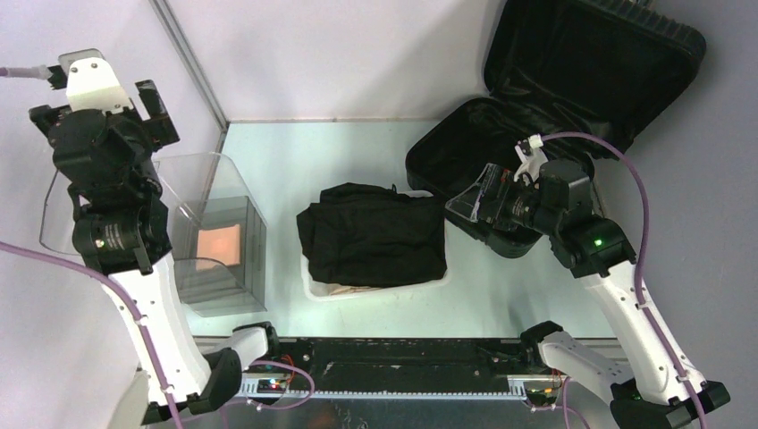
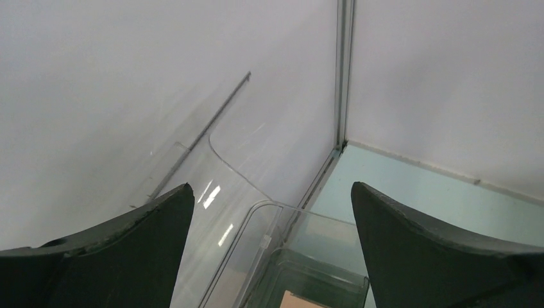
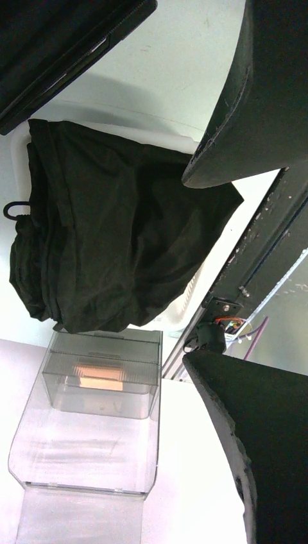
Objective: Open, take out, and arrange the luggage
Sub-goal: Close the storage box at the corner of the board.
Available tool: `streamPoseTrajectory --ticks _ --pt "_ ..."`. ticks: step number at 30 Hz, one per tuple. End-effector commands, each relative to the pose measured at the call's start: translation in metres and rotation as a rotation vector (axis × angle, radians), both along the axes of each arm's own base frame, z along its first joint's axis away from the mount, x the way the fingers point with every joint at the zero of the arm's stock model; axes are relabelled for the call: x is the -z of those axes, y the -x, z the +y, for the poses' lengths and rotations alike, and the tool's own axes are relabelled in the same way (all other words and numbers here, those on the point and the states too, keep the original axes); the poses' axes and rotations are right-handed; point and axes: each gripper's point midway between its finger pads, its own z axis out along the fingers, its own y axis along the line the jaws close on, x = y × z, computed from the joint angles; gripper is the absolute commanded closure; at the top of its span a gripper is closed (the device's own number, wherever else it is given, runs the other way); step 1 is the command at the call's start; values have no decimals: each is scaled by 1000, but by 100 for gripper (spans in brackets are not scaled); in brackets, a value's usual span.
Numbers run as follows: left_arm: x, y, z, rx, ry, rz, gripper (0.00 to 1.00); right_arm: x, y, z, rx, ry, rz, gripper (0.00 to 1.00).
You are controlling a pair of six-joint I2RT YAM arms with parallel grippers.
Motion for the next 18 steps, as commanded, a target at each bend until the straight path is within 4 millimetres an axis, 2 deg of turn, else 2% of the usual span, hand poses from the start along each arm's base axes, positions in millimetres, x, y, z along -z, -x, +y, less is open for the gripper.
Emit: streamPoseTrajectory --ticks 1,5,10,13,18 --pt "-46 22 -7 20 -15 -205 0 -26 -3 2 3 -32 -79 0" --pt "-50 33 0 -37 -25 -217 0 -27 -2 1 4 -35 -79 0" --pt "-34 43 18 -162 -21 -154 0 -26 -2 1 4 -30 -75 0" --pt "-25 43 25 -203 -22 -121 0 -26 -3 3 2 -33 -79 0" --pt "-3 31 34 -237 -35 -16 0 -27 -4 4 -2 -39 -80 0"
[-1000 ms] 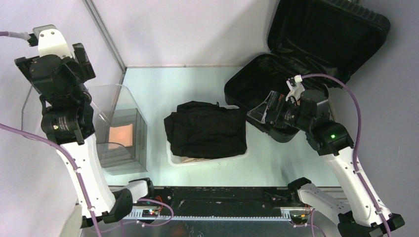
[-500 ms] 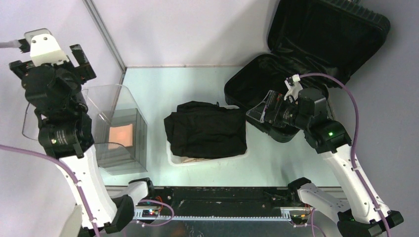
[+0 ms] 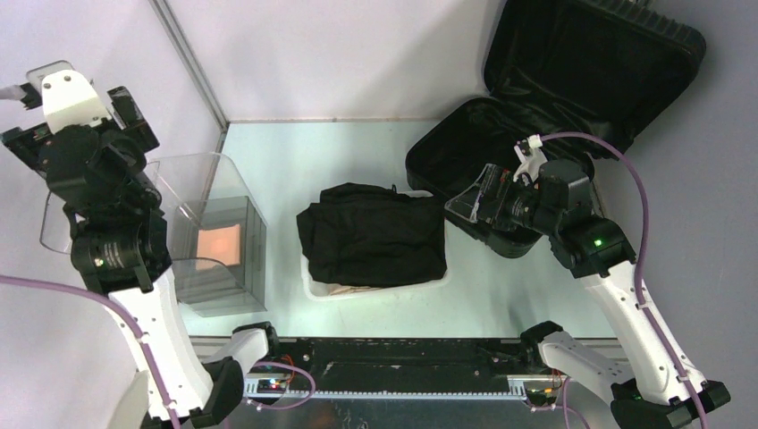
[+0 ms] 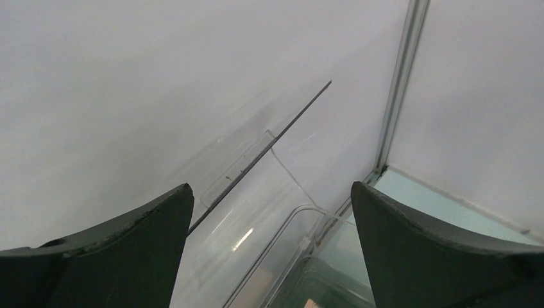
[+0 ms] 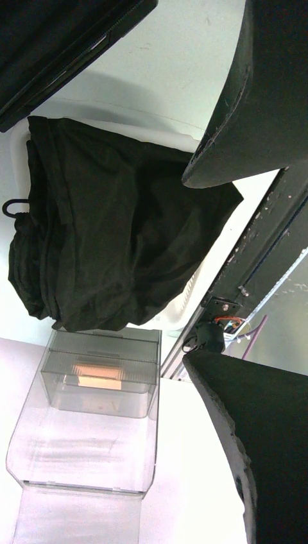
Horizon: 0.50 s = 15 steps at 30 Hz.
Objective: Open, take out, and arrange the luggage
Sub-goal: Close the storage box at the corner of the board.
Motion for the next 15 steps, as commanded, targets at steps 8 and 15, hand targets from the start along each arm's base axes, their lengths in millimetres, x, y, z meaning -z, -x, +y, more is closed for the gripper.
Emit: streamPoseTrajectory --ticks 8,15 --pt "11 -6 14 -69 -28 80 1 -23 -7 5 1 -32 -64 0" --pt "12 -1 21 -120 -44 105 0 -25 -7 7 -1 -38 -68 0"
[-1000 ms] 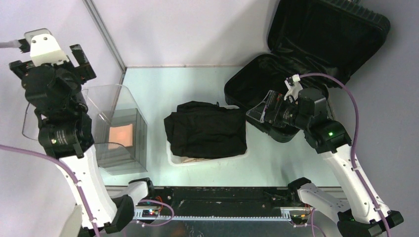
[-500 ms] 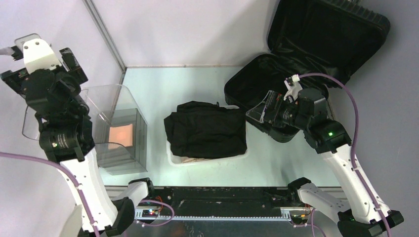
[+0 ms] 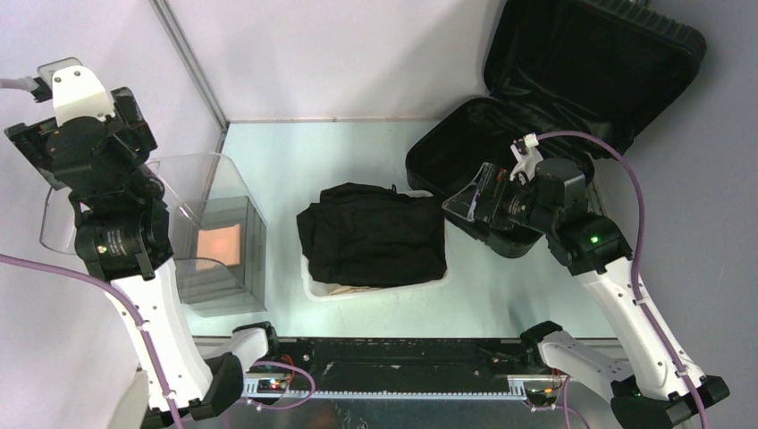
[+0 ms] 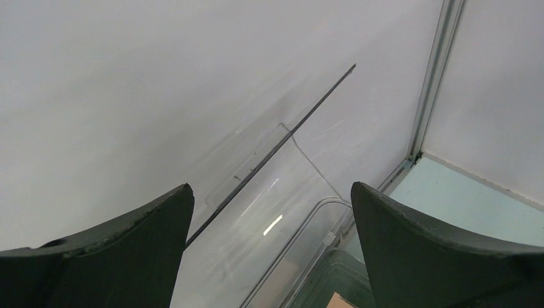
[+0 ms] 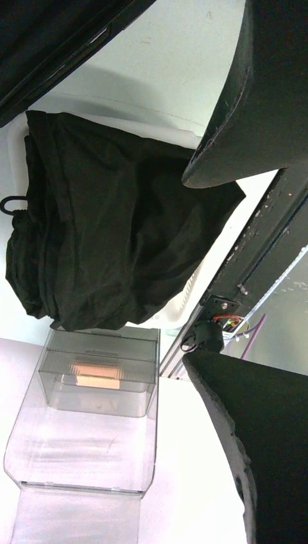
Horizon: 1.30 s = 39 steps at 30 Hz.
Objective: Open, take out, and arrange the luggage
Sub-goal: Close the storage box at the corner of the board.
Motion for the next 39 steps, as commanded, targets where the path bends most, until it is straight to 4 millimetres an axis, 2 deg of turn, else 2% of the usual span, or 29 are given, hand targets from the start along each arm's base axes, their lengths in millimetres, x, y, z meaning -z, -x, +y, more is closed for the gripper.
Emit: streamPoseTrajectory --ticks 1,6,11,15,19,22,23,24,25,26,27,28,29,30,31,34,36,37,38,39 --pt "-2 3 4 -21 -15 6 0 -26 -4 2 7 -34 -77 0" --pt "8 -3 -7 57 14 3 2 -25 -4 3 6 -33 -74 0" --pt "6 -4 -22 149 33 -32 3 -25 -5 4 5 -35 -72 0" --pt "3 4 -34 209 36 -78 5 -21 -6 6 2 -25 -61 0" --pt "8 5 -54 322 56 -120 5 -16 -8 9 -9 -15 -47 0" --pt "26 -8 -82 481 125 -119 8 -15 -9 14 -23 -19 -45 0" --pt "24 -4 -91 521 137 -153 9 -16 -9 15 -25 -20 -46 0" --pt "36 -12 -106 601 210 -163 10 -15 -11 18 -31 -21 -46 0" --pt "30 -6 -116 647 224 -212 11 -15 -11 19 -35 -21 -44 0" --pt "40 -12 -134 736 312 -223 11 -13 -13 21 -40 -22 -41 0" --pt "31 -6 -146 800 325 -277 12 -12 -14 23 -42 -20 -38 0" --pt "38 -8 -166 900 410 -288 12 -10 -15 25 -47 -16 -35 0" --pt "27 -1 -178 966 414 -337 12 -7 -18 28 -48 -11 -28 0" --pt "30 -1 -192 1036 485 -343 12 -5 -18 31 -55 -8 -26 0" --pt "21 5 -201 1087 489 -380 12 -3 -22 33 -55 -3 -24 0" --pt "18 10 -220 1201 577 -416 13 1 -25 43 -78 0 -27 0" --pt "17 7 -217 1185 557 -423 13 1 -27 47 -89 -10 -25 0" --pt "14 7 -209 1137 535 -432 12 -1 -27 49 -95 -18 -28 0" --pt "24 -1 -200 1085 496 -377 11 -2 -26 50 -98 -22 -27 0" --pt "9 4 -186 1007 442 -408 11 -2 -25 50 -101 -23 -27 0"
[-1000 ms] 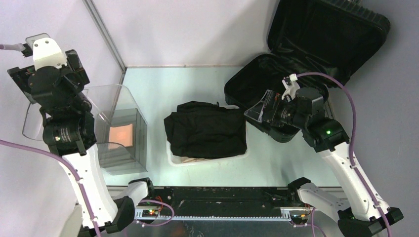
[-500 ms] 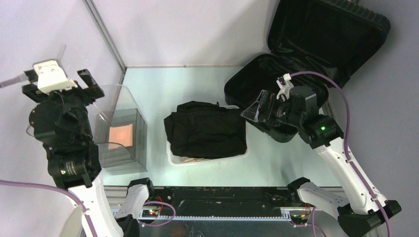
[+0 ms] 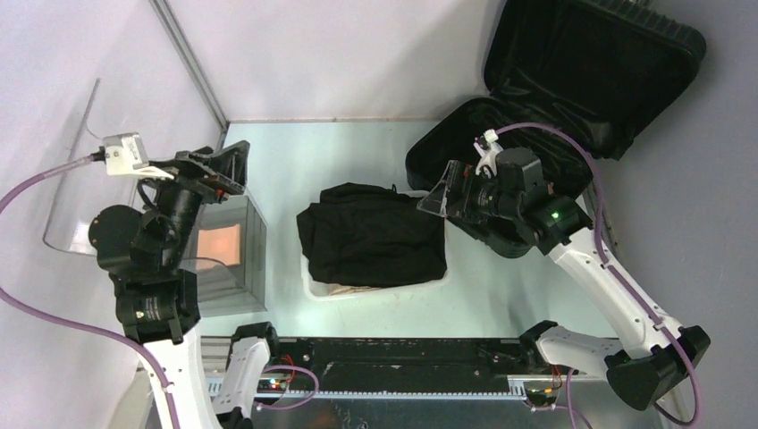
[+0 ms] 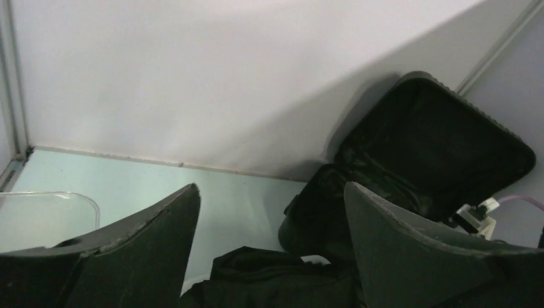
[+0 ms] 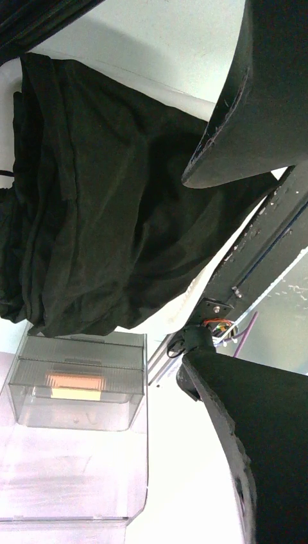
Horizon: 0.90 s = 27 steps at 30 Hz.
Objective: Open, take out, and arrange the luggage
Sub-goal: Close the storage box at the corner of the board.
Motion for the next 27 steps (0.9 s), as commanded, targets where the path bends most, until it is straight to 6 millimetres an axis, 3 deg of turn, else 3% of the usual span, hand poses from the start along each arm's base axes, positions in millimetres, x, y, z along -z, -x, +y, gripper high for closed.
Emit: streamPoseTrajectory --ticks 1,2,3,4,7,8,13,19,27 --pt "-26 5 23 -139 -102 -30 10 -31 -4 8 -13 -59 -89 0" --pt "-42 12 39 -241 -121 -51 9 -30 -2 7 -17 -52 -89 0" --pt "-38 8 51 -297 -184 -18 8 -29 -1 6 -15 -46 -89 0" --pt "-52 16 66 -389 -197 -40 7 -28 1 3 -18 -35 -86 0" --pt "-62 18 93 -536 -290 -4 5 -26 6 -1 -16 -14 -91 0" --pt "-71 27 104 -603 -315 -10 3 -27 7 -4 -16 -10 -96 0" --pt "-61 39 150 -862 -404 118 0 -34 12 -9 -5 -16 -119 0" --pt "-62 44 169 -961 -497 208 0 -38 16 -7 -15 -38 -116 0" --pt "-92 60 178 -1052 -516 148 0 -44 20 -11 -11 -43 -133 0"
